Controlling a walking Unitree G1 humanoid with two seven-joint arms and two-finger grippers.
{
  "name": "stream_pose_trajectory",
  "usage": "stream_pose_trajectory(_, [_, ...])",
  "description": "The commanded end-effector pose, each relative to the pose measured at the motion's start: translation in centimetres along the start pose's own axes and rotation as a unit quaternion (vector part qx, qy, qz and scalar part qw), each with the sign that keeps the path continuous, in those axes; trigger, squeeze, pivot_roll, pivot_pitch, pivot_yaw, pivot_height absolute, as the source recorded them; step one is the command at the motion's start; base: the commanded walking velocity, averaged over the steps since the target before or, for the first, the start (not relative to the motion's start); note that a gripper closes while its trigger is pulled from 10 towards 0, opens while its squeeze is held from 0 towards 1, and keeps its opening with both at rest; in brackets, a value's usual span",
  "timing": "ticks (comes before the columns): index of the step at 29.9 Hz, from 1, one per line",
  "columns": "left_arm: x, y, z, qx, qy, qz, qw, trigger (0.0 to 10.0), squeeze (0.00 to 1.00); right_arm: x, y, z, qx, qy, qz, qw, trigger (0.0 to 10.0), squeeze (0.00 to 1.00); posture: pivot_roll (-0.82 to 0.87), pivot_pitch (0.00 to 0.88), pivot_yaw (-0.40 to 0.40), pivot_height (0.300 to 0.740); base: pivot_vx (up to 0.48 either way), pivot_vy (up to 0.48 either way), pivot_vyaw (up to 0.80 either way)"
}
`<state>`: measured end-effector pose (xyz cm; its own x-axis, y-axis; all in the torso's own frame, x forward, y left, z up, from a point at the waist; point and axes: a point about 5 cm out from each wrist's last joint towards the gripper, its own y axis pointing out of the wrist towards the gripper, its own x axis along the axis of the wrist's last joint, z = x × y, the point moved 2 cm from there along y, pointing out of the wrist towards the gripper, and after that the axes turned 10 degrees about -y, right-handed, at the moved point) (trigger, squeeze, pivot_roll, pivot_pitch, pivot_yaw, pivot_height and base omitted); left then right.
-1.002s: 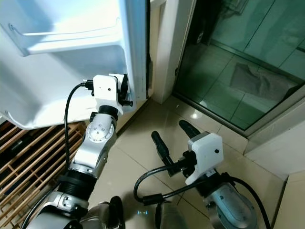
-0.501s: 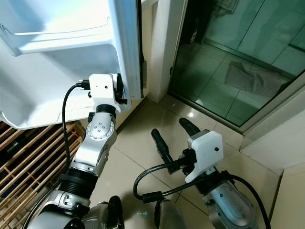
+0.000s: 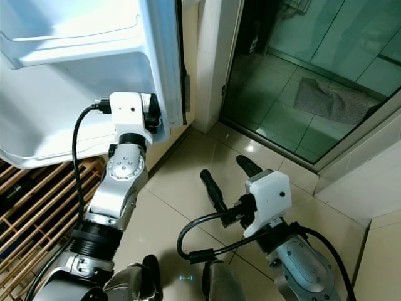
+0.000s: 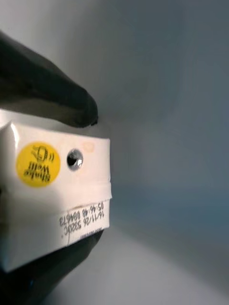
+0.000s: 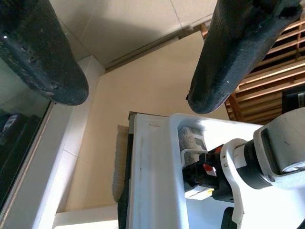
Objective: Restocking fridge
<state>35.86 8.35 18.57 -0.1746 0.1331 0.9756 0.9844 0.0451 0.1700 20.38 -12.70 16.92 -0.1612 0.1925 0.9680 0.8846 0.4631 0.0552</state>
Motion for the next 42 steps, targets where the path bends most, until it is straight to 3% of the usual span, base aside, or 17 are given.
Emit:
stream_pose_trajectory(1, [1.7, 0.3, 1.0, 0.01, -0.015, -0.015, 1.0, 10.0, 1.0, -0.4, -0.1, 0.0, 0.002, -0.001, 0.006, 1.0, 10.0, 0.0, -0.27, 0.209, 0.0, 0.74, 0.0, 0.0, 0.0])
stream_pose_trajectory(4, [1.7, 0.2, 1.3, 0.009, -0.023, 0.0, 1.0, 10.0, 1.0, -0.4, 0.0, 0.0, 0.002, -0.001, 0.006, 1.0, 10.0, 0.0, -0.27, 0.206, -0.002, 0.74, 0.0, 0.0, 0.0])
stream_pose_trajectory(5, [1.6, 0.0, 1.5, 0.007, -0.03, 0.013, 0.999, 10.0, 0.73, -0.4, 0.0, 0.0, 0.001, -0.001, 0.006, 1.0, 10.0, 0.0, -0.27, 0.206, -0.002, 0.74, 0.0, 0.0, 0.0])
stream_pose_trajectory(6, [1.6, 0.0, 1.5, 0.007, -0.03, 0.013, 0.999, 10.0, 0.73, -0.4, 0.0, 0.0, 0.001, -0.001, 0.006, 1.0, 10.0, 0.0, -0.27, 0.206, -0.002, 0.74, 0.0, 0.0, 0.0])
stream_pose_trajectory(7, [1.6, -0.1, 1.6, 0.006, -0.034, 0.022, 0.999, 10.0, 0.0, -0.4, 0.0, 0.0, 0.001, -0.001, 0.006, 1.0, 10.0, 0.0, -0.27, 0.203, -0.003, 0.74, 0.0, 0.0, 0.0])
stream_pose_trajectory(16, [3.0, -0.9, 2.0, -0.005, -0.032, 0.02, 0.999, 10.0, 0.0, -0.6, 0.1, 0.0, 0.004, -0.001, 0.005, 1.0, 10.0, 0.0, -0.24, 0.175, -0.009, 0.74, 0.0, 0.0, 0.0])
stream_pose_trajectory(21, [4.3, -1.6, 0.5, -0.101, -0.053, 0.01, 0.993, 10.0, 0.0, -0.7, 0.4, -0.2, 0.004, -0.003, 0.005, 1.0, 10.0, 0.0, -0.24, 0.157, -0.014, 0.74, 0.0, 0.0, 0.0])
stream_pose_trajectory(32, [6.0, -2.5, -1.8, -0.162, -0.056, -0.033, 0.985, 10.0, 0.0, -0.9, 0.7, -0.1, 0.007, -0.006, 0.0, 1.0, 10.0, 0.0, -0.23, 0.125, -0.014, 0.74, 0.0, 0.0, 0.0])
stream_pose_trajectory(42, [6.9, -3.9, 0.7, -0.159, -0.062, -0.059, 0.984, 10.0, 0.0, -0.5, 0.7, -0.7, -0.01, -0.011, -0.012, 1.0, 10.0, 0.0, -0.22, 0.097, -0.005, 0.74, 0.0, 0.0, 0.0])
